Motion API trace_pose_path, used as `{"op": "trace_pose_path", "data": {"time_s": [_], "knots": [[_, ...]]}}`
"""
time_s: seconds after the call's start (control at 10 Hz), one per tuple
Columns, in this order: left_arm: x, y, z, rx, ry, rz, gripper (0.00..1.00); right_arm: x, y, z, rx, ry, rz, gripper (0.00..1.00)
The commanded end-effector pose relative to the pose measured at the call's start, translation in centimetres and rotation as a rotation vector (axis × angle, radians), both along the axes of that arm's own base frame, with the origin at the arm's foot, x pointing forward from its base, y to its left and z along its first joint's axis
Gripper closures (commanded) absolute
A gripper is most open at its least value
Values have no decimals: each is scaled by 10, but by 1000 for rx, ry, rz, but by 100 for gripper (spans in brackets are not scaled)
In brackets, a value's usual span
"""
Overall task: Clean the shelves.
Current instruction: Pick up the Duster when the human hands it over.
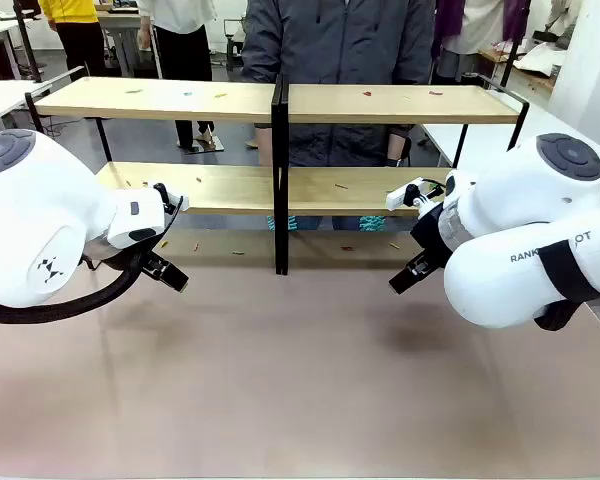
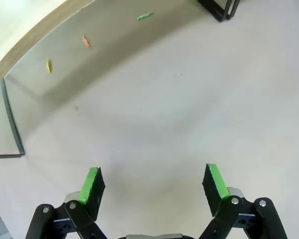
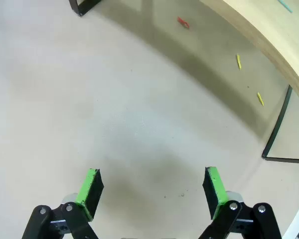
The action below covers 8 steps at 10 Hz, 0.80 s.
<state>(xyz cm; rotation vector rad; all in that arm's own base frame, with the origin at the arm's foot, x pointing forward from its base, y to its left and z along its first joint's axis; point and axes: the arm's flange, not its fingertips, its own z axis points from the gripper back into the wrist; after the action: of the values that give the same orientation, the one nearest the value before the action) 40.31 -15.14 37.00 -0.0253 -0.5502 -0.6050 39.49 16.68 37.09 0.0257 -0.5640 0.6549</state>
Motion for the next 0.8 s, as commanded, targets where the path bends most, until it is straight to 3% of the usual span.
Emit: {"op": "trace_pose_path", "data": {"time_s": [0.0,0.7], "knots": [[0,0,0,0,0,0,0,0,0,0,0,0,0,0],[0,0,0,0,0,0,0,0,0,0,0,0,0,0]]}}
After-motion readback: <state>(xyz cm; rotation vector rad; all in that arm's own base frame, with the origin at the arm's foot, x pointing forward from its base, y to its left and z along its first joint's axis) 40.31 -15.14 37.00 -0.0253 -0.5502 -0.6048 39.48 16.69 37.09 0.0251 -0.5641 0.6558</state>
